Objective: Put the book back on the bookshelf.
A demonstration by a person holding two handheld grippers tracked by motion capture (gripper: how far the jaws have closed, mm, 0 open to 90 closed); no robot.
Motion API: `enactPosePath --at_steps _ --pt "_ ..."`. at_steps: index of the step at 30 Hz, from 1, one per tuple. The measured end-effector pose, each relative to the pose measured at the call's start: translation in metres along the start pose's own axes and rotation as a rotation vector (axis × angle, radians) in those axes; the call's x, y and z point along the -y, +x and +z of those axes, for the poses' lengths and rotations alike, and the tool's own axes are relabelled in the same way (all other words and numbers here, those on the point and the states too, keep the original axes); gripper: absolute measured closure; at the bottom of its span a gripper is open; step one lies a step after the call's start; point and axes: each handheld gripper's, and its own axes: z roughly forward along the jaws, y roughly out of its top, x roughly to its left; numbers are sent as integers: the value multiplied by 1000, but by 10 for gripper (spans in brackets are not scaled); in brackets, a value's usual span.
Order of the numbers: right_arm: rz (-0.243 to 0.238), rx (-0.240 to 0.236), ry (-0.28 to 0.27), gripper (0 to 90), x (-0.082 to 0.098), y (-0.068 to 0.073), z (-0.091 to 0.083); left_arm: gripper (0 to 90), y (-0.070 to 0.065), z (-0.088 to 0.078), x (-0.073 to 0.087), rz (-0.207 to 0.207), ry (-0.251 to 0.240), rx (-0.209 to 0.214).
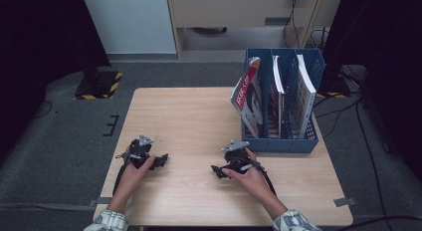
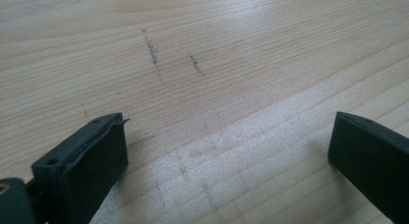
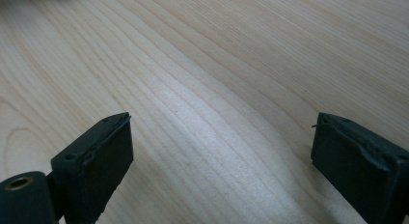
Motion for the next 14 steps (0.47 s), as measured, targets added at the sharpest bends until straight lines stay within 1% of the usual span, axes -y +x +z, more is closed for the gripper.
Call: enactPosePath --at_steps 1,2,3,4,7,10,13,14 --pt "-6 7 0 81 0 -1 2 0 0 0 0 0 0 0" --pt "-4 28 15 77 1 -2 6 0 0 0 0 0 0 0" --pt "-4 28 15 77 1 -2 6 0 0 0 0 0 0 0" --pt "-20 40 13 74 2 -2 7 0 0 0 0 0 0 0" --pt "-41 62 15 66 2 0 9 0 0 0 0 0 0 0" --pt "-27 73 20 40 2 1 10 0 0 0 0 0 0 0" --pt "-26 80 27 26 2 0 10 0 0 0 0 0 0 0" --pt "-14 89 29 14 2 1 11 0 0 0 0 0 0 0"
